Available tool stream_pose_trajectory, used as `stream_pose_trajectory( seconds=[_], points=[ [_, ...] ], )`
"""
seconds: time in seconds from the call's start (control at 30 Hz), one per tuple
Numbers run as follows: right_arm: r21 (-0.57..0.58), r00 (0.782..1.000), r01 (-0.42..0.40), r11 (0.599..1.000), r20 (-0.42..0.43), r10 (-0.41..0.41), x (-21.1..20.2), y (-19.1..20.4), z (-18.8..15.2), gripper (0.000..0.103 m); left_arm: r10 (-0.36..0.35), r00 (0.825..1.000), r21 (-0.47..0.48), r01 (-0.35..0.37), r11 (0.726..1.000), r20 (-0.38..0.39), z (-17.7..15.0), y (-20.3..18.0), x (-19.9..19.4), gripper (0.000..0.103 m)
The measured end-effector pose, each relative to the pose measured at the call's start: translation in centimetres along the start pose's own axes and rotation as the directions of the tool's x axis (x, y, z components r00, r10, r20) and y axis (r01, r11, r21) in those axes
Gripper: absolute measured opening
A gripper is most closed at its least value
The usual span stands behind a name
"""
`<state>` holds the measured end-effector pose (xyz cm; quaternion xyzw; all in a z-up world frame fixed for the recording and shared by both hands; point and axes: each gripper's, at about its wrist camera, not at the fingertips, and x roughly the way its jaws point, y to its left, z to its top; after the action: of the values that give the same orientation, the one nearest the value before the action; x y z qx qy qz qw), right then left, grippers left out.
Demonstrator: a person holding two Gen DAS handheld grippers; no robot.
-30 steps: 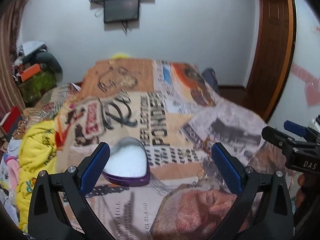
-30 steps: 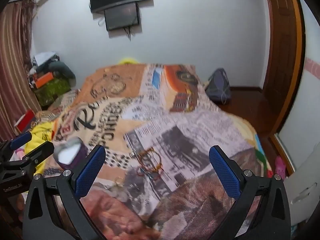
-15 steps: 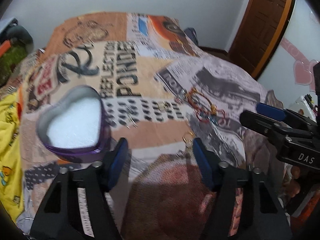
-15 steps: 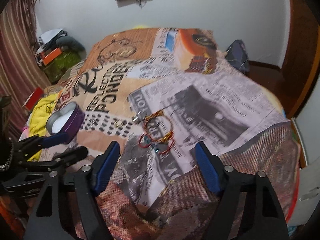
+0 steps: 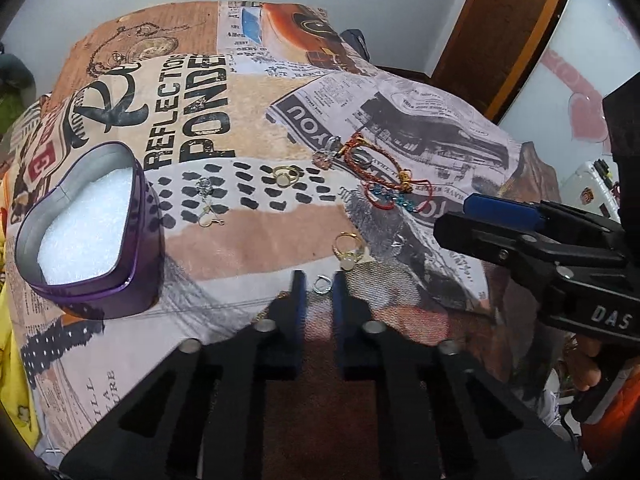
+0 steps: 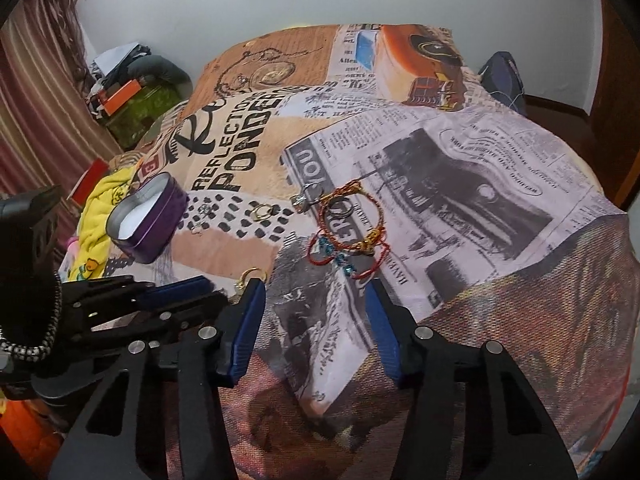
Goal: Organize jewelry
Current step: 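Grasp a small silver ring with the left tool while the right tool grasps a gold hoop earring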
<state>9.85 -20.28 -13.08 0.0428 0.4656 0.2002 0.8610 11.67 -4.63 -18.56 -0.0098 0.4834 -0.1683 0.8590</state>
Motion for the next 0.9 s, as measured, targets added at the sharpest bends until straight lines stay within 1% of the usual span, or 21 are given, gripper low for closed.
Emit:
stream_pose_trajectory(
  seconds=[0.03, 0.1, 0.17, 0.23, 0.3, 0.4, 0.47, 0.53, 0.6, 0.67, 0.73, 0.77, 0.87, 0.9],
  points=[
    [0.0, 1.0, -0.009, 1.0, -0.003, 0.009, 0.1, 0.1, 0.0, 0.048, -0.007, 1.0, -0.003, 0.007, 1.0, 0.002, 0.0, 0.2, 0.0, 0.005],
    [-0.003, 1.0, -0.024, 1.0, -0.009, 0.024, 0.3, 0.4, 0.0, 0.047, 0.005, 1.0, -0.005, -0.005, 1.0, 0.007, 0.0, 0.4, -0.1, 0.0],
    [-0.008, 0.999, -0.033, 0.999, -0.016, 0.033, 0.7, 0.8, 0.1, 0.047, -0.01, 1.0, -0.023, 0.01, 1.0, 0.013, -0.1, 0.7, -0.4, 0.0],
    [-0.016, 0.999, -0.048, 0.999, -0.025, 0.048, 1.2, 1.3, 0.2, 0.046, -0.002, 1.0, -0.035, 0.003, 0.999, 0.023, -0.1, 1.1, -0.8, 0.0],
    [-0.024, 0.998, -0.059, 0.998, -0.034, 0.058, 1.6, 1.7, 0.2, 0.046, 0.022, 0.999, -0.036, -0.02, 0.999, 0.031, -0.2, 1.4, -1.2, 0.0],
    [-0.047, 0.997, -0.07, 0.996, -0.048, 0.068, 2.5, 2.5, 0.4, 0.045, 0.015, 1.0, -0.048, -0.013, 0.999, 0.027, -0.2, 1.9, -1.4, 0.0],
    [-0.063, 0.995, -0.077, 0.995, -0.061, 0.073, 3.1, 2.9, 0.4, 0.043, 0.017, 0.999, -0.058, -0.015, 0.998, 0.029, -0.1, 2.4, -1.5, 0.002],
    [-0.079, 0.993, -0.085, 0.993, -0.092, 0.078, 4.0, 3.2, 0.4, 0.033, 0.023, 0.999, -0.067, -0.021, 0.998, 0.03, -0.1, 2.9, -1.7, 0.006],
    [-0.093, 0.992, -0.08, 0.993, -0.103, 0.07, 4.5, 3.4, 0.4, 0.031, 0.01, 0.999, -0.08, -0.007, 0.997, 0.03, -0.2, 3.4, -1.7, 0.006],
    [-0.116, 0.994, -0.059, 0.991, -0.098, 0.048, 4.8, 3.7, 0.4, 0.028, -0.004, 1.0, -0.081, 0.006, 0.997, 0.025, -0.2, 3.5, -1.5, 0.008],
    [-0.141, 0.996, -0.038, 0.989, -0.091, 0.026, 5.1, 3.9, 0.4, 0.021, -0.008, 1.0, -0.074, 0.01, 0.997, 0.023, -0.1, 3.1, -1.3, 0.011],
    [-0.142, 0.996, -0.039, 0.989, -0.087, 0.026, 5.1, 3.9, 0.4, 0.021, -0.012, 1.0, -0.068, 0.013, 0.998, 0.021, 0.0, 2.9, -1.3, 0.012],
    [-0.136, 0.997, -0.039, 0.99, -0.078, 0.029, 5.0, 3.7, 0.4, 0.018, -0.022, 1.0, -0.049, 0.023, 0.999, 0.015, 0.1, 2.2, -1.0, 0.019],
    [-0.125, 0.997, -0.043, 0.991, -0.077, 0.034, 4.9, 3.5, 0.4, 0.012, -0.026, 1.0, -0.038, 0.027, 0.999, 0.012, 0.2, 1.9, -0.8, 0.022]
  ],
)
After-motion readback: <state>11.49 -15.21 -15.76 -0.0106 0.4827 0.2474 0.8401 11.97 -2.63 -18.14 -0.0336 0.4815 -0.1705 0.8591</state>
